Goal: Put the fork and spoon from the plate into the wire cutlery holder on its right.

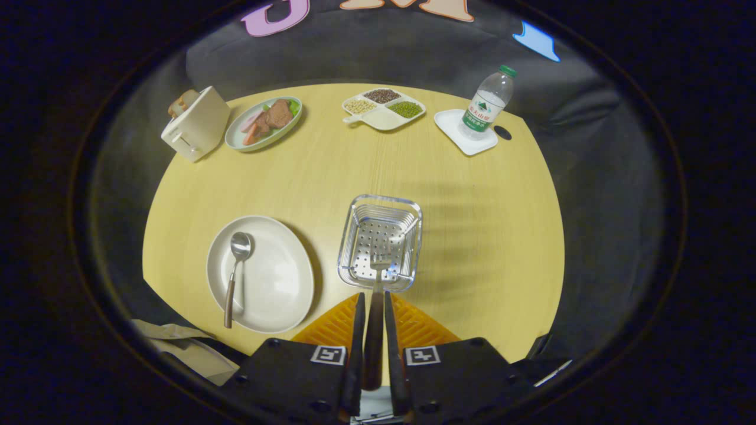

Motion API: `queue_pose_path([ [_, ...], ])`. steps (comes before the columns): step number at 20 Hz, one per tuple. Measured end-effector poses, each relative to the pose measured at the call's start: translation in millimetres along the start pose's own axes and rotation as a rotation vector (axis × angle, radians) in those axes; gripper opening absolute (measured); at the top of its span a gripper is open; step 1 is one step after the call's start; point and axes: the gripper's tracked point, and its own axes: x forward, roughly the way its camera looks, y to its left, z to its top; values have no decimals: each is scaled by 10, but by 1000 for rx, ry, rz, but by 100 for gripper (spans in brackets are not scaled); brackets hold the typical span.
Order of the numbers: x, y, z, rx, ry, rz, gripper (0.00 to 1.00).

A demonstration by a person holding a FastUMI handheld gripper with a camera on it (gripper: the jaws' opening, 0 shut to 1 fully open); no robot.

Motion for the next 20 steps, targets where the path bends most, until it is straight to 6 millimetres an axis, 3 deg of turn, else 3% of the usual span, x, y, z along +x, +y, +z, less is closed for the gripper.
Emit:
queue_pose_path([
  [5, -100, 91, 124, 21, -92, 20, 66],
  [9, -150, 228, 355, 30, -237, 23, 100],
  [14, -266, 486, 532, 5, -421, 17, 100],
  [20, -372, 854, 592, -3, -561, 52, 100],
])
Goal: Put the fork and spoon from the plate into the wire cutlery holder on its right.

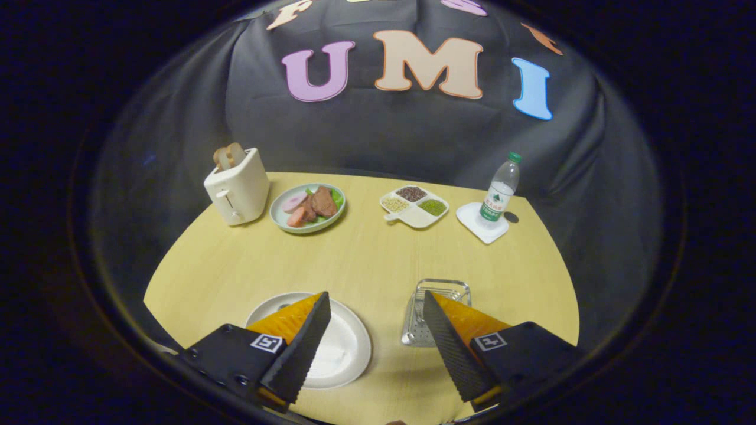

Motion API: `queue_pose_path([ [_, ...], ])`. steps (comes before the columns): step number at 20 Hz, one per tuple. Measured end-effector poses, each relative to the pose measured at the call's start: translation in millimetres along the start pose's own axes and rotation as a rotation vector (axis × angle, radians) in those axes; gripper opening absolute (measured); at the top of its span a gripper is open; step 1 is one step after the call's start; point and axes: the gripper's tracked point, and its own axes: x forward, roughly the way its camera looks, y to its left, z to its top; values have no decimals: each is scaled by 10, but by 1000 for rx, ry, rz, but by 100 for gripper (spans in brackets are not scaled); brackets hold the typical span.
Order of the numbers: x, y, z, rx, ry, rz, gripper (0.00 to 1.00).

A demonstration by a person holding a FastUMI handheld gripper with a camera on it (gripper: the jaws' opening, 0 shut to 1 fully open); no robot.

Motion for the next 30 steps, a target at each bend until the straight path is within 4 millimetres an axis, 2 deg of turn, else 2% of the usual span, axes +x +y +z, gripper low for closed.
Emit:
queue_pose_path([
  [4, -2, 292, -66, -15, -25, 49, 100],
  [9, 32, 642, -306, -16, 1, 96, 100],
  [14, 109, 821, -454, -36, -42, 78, 100],
  [21, 257, 1177, -989, -69, 57, 114, 100],
  [30, 428, 1411, -1401, -135, 196, 141, 100],
])
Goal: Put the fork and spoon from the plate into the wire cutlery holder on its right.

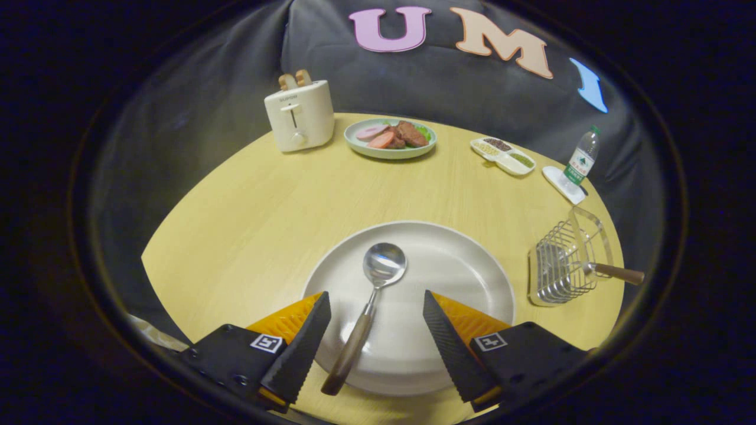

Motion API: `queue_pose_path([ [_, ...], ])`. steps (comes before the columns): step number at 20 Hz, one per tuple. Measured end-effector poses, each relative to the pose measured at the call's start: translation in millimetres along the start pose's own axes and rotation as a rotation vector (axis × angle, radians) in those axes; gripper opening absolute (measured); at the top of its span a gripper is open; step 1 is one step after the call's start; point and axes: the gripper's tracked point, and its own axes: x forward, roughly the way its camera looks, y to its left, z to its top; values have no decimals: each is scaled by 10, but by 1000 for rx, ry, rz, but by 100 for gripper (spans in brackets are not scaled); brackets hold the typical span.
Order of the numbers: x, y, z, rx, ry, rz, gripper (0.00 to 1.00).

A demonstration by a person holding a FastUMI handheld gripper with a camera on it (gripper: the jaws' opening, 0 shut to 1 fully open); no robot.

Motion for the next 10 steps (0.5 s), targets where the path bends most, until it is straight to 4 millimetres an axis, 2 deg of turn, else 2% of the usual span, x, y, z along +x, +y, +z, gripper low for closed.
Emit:
queue_pose_path([
  [3, 62, 27, -85, -19, 36, -3, 99],
  [7, 117, 77, -210, -27, 98, 8, 76],
  [10, 129, 70, -199, -24, 97, 9, 55],
])
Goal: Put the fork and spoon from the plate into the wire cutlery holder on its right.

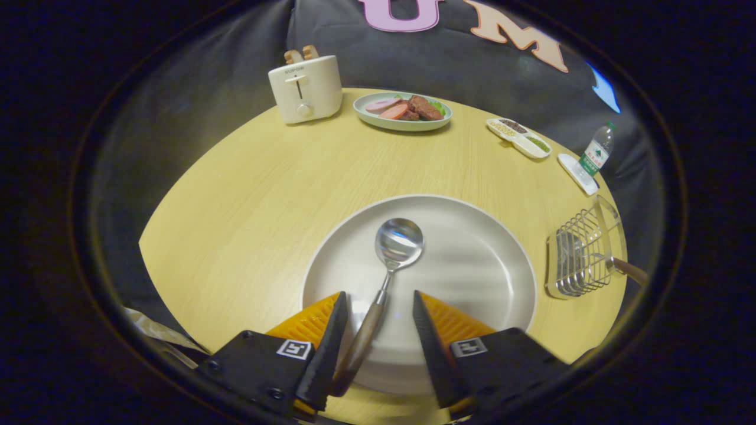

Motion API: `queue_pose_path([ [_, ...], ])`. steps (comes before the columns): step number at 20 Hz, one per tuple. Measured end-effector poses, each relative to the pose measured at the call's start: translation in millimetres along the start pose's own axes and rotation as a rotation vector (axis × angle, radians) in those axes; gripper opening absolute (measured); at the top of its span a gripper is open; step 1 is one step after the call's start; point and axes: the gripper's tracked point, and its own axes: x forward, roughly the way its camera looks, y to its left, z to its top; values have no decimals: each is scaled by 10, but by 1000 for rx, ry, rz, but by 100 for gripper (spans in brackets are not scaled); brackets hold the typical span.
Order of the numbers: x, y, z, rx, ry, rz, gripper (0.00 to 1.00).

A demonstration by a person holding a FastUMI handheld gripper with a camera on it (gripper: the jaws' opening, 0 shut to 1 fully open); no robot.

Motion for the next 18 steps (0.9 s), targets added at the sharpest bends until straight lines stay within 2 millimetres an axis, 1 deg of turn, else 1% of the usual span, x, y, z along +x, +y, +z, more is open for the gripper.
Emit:
queue_pose_path([
  [3, 5, 19, -19, 0, 20, 4, 34],
  [5, -32, -5, -18, 4, 20, -5, 26],
  [6, -8, -40, -35, 2, 23, -15, 23],
  [10, -6, -32, -56, -12, 45, 2, 8],
  [13, -36, -42, -33, -12, 58, 13, 8],
  [18, -142, -99, 83, 5, 58, 33, 8],
])
